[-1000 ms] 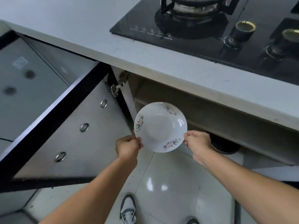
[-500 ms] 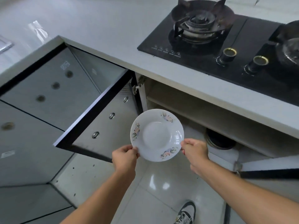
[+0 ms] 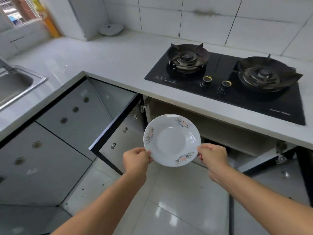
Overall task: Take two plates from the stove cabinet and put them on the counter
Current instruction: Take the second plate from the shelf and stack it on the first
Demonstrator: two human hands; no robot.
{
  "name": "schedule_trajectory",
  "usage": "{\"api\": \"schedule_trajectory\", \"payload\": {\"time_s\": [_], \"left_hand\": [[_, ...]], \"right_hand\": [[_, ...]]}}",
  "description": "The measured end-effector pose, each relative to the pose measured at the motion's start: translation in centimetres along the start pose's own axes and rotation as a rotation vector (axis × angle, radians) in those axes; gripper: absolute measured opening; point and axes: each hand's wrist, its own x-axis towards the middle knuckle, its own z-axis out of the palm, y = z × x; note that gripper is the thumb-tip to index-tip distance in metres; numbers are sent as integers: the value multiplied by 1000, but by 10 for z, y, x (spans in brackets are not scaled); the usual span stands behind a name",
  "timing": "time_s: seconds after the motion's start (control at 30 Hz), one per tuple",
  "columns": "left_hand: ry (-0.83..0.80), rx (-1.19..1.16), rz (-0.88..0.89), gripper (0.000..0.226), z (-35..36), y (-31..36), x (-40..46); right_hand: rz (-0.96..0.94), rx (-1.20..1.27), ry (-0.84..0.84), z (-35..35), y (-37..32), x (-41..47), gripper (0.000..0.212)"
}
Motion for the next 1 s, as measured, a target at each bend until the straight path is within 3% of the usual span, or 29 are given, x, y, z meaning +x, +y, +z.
{"api": "schedule_trajectory", "payload": {"time_s": [0.1, 0.3, 0.47, 0.73, 0.93, 1.0], "left_hand": [[-28, -15, 55, 30, 4, 25, -31], [-82, 5, 144, 23, 28, 73, -87], [-144, -11, 158, 19, 59, 111, -137], [-346, -7, 166, 7, 118, 173, -227], [-540, 39, 269, 29, 157, 186, -270], [-559, 59, 226, 17, 171, 183, -282]], "right_hand": [[-22, 15, 23, -27, -21, -16, 13], [-68, 93, 75, -91, -70, -39, 22], [-76, 133, 118, -153, -111, -58, 17], [-91, 232, 236, -261, -162, -90, 13], [-100, 288, 327, -325, -168, -107, 10], [-89, 308, 364, -343, -161, -111, 11]]}}
